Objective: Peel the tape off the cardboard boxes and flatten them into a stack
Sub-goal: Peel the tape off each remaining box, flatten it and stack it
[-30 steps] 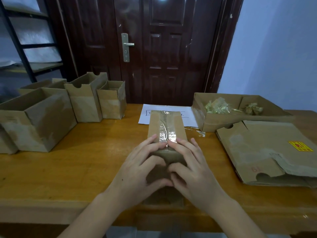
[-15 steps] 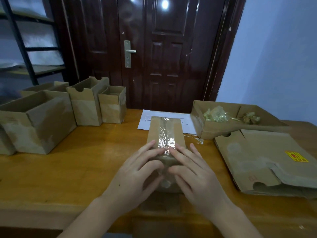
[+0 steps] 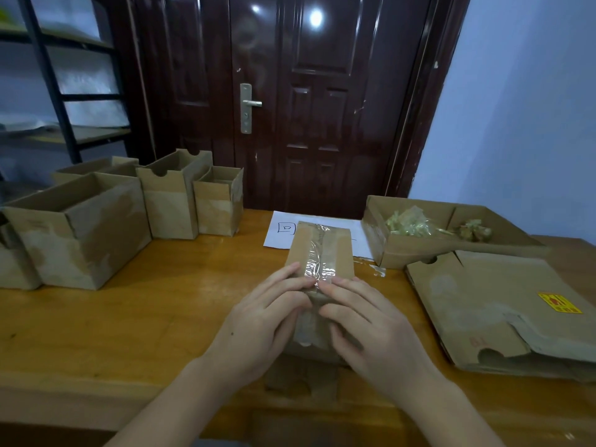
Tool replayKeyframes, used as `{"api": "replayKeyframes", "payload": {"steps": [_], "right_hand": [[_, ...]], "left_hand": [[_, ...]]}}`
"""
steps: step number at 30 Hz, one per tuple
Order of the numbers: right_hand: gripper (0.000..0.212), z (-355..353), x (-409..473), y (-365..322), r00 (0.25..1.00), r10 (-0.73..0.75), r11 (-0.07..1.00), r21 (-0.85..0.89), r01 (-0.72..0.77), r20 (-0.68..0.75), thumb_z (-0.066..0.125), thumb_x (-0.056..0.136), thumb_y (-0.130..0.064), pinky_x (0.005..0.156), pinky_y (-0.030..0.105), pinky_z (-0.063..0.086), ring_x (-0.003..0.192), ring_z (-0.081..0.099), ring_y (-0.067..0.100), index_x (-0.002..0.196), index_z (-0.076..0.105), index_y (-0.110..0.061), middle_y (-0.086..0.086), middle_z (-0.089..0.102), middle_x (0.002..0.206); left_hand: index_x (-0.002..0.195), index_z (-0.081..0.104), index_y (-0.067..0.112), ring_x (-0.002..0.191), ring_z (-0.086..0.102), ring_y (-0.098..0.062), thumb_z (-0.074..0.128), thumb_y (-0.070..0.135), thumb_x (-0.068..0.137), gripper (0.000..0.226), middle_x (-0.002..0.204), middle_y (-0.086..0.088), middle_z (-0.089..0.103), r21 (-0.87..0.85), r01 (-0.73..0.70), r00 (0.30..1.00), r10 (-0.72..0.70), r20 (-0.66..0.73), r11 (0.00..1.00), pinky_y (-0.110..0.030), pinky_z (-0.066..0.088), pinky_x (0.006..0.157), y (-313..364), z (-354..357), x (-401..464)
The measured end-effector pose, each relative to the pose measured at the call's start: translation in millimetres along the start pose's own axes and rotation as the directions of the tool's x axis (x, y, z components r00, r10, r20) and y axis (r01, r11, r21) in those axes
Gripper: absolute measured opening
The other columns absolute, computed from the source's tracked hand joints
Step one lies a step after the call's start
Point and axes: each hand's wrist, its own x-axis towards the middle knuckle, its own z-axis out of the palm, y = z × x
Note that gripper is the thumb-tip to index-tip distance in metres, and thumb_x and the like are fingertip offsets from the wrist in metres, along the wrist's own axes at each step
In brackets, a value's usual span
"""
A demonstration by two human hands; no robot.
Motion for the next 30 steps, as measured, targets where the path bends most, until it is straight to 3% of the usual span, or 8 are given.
{"api": "replayKeyframes", "payload": {"steps": [4, 13, 23, 28, 30], "right_hand": [[0.021, -0.5, 8.4, 1.8, 0.999, -0.029, 0.999, -0.046, 0.028, -0.039, 0.059, 0.1, -0.017, 0.103, 0.042, 0.052, 0.124, 0.063, 0.018, 0.109, 0.077, -0.014, 0.002, 0.071, 0.127], [0.018, 8.2, 3.8, -1.0, 0.991, -0.08, 0.996, -0.048, 0.075, -0.104, 0.061, 0.101, -0.014, 0.095, 0.042, 0.057, 0.121, 0.065, 0.025, 0.105, 0.078, -0.007, 0.01, 0.072, 0.123], [0.016, 12.5, 9.1, -1.4, 0.971, -0.052, 0.998, 0.005, 0.055, -0.233, 0.062, 0.102, -0.012, 0.093, 0.038, 0.059, 0.114, 0.069, 0.017, 0.11, 0.074, -0.009, 0.006, 0.075, 0.117], [0.034, 16.4, 6.7, 0.2, 0.977, -0.083, 0.996, -0.03, 0.079, -0.196, 0.072, 0.093, -0.012, 0.101, 0.033, 0.054, 0.118, 0.066, 0.016, 0.126, 0.065, -0.012, 0.005, 0.072, 0.123], [0.028, 16.4, 6.1, 2.3, 0.981, -0.076, 0.997, -0.038, 0.07, -0.179, 0.073, 0.093, -0.012, 0.098, 0.035, 0.056, 0.117, 0.067, 0.019, 0.121, 0.07, -0.01, 0.006, 0.072, 0.122]], "left_hand": [[0.115, 0.066, 0.019, 0.151, 0.035, -0.014, 0.064, 0.017, 0.099, 0.016, 0.147, 0.01, 0.056, 0.013, -0.016, 1.0, 0.015, 0.01, 1.0, -0.025, 0.033, 0.12, -4.8, 2.2, 0.4], [0.116, 0.065, 0.018, 0.148, 0.039, -0.013, 0.055, 0.021, 0.106, 0.015, 0.143, 0.007, 0.059, -0.056, 0.017, 0.998, -0.02, -0.055, 0.998, -0.028, 0.038, 0.117, -7.5, 7.1, 3.0], [0.122, 0.062, 0.02, 0.146, 0.041, -0.01, 0.052, 0.027, 0.106, 0.02, 0.143, 0.011, 0.058, -0.128, 0.047, 0.996, -0.057, -0.072, 0.991, -0.026, 0.041, 0.115, -7.2, 5.5, 3.2], [0.124, 0.065, 0.015, 0.148, 0.04, -0.013, 0.051, 0.025, 0.107, 0.024, 0.144, 0.008, 0.059, -0.124, 0.042, 0.996, -0.051, -0.07, 0.991, -0.036, 0.044, 0.115, -7.5, 6.2, 2.8], [0.124, 0.064, 0.016, 0.147, 0.041, -0.012, 0.052, 0.025, 0.107, 0.023, 0.145, 0.011, 0.056, -0.124, 0.029, 0.995, -0.04, -0.087, 0.992, -0.035, 0.044, 0.114, -6.7, 6.2, 2.4]]}}
